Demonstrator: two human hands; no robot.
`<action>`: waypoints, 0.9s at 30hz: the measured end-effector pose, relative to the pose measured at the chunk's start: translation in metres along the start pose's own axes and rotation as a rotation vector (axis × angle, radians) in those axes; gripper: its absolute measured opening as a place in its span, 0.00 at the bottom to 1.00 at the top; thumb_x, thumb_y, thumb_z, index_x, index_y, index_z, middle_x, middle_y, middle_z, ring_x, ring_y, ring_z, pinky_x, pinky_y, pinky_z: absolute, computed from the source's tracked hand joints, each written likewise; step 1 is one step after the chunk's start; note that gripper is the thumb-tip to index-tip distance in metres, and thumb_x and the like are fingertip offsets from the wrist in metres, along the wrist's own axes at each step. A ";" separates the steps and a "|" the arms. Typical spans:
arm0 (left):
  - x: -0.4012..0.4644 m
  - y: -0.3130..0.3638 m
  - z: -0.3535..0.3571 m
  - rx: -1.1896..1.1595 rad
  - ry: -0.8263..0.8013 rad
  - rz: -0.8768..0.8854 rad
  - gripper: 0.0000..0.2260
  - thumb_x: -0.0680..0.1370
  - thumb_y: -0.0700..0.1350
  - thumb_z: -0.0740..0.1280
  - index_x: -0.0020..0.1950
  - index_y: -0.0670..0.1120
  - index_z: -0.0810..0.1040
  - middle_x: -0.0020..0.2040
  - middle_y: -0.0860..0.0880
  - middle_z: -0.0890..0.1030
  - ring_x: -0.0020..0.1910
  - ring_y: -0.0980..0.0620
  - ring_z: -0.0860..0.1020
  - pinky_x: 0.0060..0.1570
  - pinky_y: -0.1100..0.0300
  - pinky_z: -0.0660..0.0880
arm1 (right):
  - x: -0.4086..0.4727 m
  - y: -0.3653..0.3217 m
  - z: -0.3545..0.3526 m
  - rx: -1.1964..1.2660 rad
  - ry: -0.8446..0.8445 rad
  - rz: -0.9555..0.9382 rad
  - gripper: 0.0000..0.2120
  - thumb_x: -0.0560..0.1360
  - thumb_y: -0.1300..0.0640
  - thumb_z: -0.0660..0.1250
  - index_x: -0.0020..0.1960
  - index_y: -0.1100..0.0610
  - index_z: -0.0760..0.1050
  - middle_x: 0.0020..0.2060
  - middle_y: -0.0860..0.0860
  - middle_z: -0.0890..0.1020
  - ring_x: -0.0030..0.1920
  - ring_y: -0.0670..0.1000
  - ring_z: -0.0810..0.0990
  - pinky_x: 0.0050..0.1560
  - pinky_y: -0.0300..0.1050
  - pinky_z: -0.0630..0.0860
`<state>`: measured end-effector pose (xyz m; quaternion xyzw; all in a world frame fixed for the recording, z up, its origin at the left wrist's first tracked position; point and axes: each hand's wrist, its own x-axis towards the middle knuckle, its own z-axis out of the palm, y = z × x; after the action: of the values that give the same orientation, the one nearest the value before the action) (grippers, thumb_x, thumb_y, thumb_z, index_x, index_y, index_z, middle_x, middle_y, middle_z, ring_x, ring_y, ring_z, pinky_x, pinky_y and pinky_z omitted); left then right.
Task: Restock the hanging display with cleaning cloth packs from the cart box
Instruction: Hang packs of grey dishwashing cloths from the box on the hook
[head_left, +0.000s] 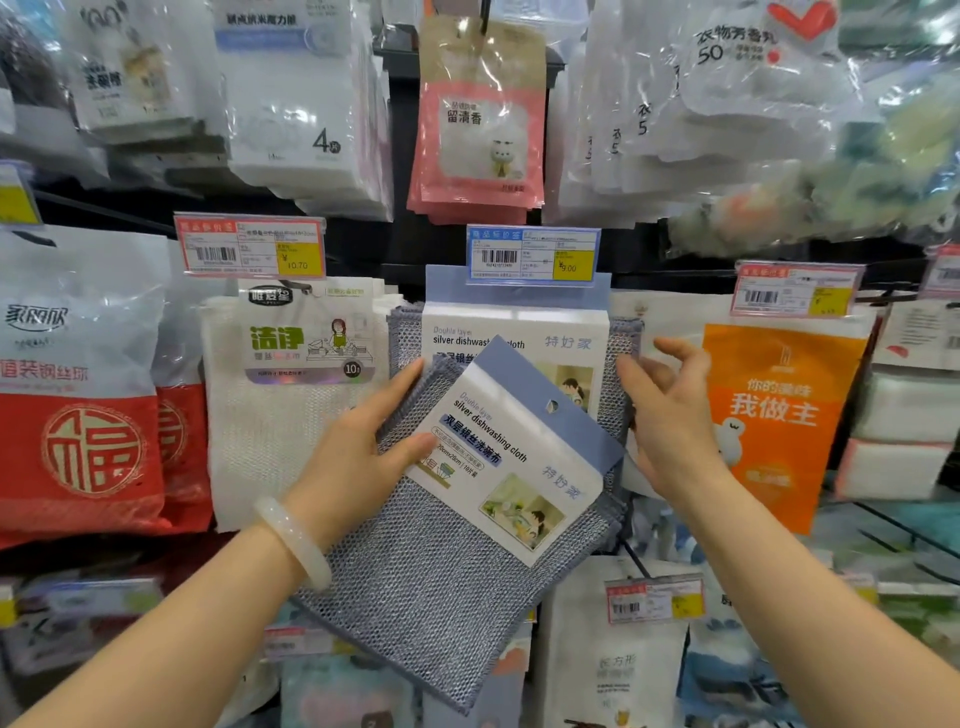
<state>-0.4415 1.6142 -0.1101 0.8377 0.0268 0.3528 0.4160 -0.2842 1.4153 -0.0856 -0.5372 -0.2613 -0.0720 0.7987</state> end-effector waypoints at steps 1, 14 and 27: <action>0.001 0.000 0.002 -0.009 -0.001 -0.001 0.33 0.73 0.41 0.70 0.60 0.76 0.62 0.59 0.64 0.75 0.55 0.59 0.79 0.54 0.53 0.79 | -0.001 0.002 -0.002 -0.076 -0.023 -0.082 0.12 0.77 0.61 0.63 0.50 0.46 0.65 0.53 0.57 0.78 0.49 0.53 0.82 0.44 0.45 0.81; 0.007 0.005 0.000 0.064 -0.049 -0.034 0.33 0.74 0.43 0.69 0.69 0.68 0.57 0.60 0.62 0.75 0.55 0.60 0.77 0.55 0.52 0.78 | 0.008 0.005 -0.004 -0.347 -0.255 -0.172 0.20 0.80 0.62 0.56 0.62 0.38 0.65 0.46 0.21 0.72 0.46 0.21 0.72 0.39 0.20 0.70; 0.044 -0.008 0.026 0.301 -0.058 -0.209 0.31 0.77 0.48 0.65 0.74 0.62 0.52 0.70 0.52 0.69 0.61 0.53 0.73 0.63 0.56 0.68 | 0.069 0.035 0.010 -0.705 -0.286 -0.063 0.25 0.78 0.48 0.60 0.74 0.46 0.60 0.67 0.56 0.71 0.65 0.54 0.71 0.68 0.52 0.68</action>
<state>-0.3904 1.6167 -0.1007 0.8929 0.1542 0.2755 0.3211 -0.2152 1.4495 -0.0774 -0.7753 -0.3456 -0.1065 0.5179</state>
